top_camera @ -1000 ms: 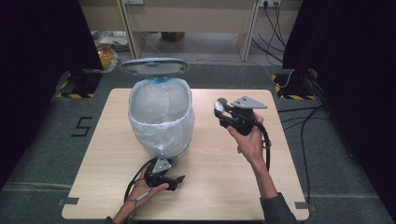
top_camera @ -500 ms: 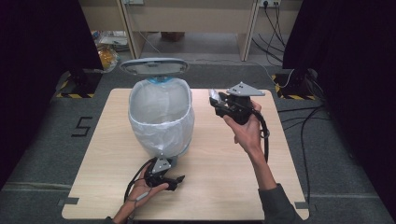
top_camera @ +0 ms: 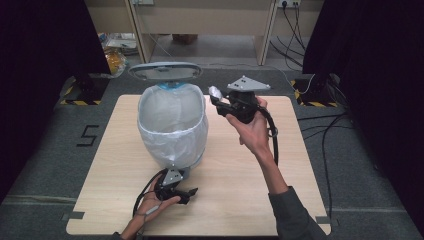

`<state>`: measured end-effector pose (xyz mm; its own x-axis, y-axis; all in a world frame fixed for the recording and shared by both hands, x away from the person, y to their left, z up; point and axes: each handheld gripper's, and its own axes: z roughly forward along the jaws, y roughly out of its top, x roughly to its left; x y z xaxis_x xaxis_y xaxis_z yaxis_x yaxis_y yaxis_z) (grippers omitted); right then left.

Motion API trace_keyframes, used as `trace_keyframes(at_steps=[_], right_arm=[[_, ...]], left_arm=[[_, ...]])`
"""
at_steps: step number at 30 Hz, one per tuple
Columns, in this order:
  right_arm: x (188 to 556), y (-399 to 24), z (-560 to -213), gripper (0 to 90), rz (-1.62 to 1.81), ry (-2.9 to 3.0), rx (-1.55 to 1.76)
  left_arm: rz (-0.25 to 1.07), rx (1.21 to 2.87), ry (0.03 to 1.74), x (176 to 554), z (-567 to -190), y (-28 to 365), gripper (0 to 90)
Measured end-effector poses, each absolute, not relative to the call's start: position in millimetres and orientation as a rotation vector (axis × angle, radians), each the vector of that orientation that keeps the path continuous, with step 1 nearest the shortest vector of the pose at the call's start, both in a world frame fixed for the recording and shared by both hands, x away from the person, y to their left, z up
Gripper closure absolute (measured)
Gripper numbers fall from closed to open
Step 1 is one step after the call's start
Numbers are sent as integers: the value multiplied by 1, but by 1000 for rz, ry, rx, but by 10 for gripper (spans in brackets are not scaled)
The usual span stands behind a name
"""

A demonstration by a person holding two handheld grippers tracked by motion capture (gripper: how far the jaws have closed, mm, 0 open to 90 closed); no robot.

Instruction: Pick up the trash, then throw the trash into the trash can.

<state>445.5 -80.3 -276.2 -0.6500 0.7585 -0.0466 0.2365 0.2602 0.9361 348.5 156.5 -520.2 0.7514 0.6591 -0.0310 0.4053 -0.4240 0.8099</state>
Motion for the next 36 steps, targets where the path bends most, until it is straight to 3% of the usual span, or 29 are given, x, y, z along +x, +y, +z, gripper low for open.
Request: trace_keyframes(at_steps=[25, 36], right_arm=[[452, 2, -268, 592, 1442, 2157, 759], [462, 16, -277, 576, 1441, 2193, 761]], left_arm=[[368, 2074, 795, 349, -520, 157, 177], [371, 2074, 794, 348, -520, 156, 177]])
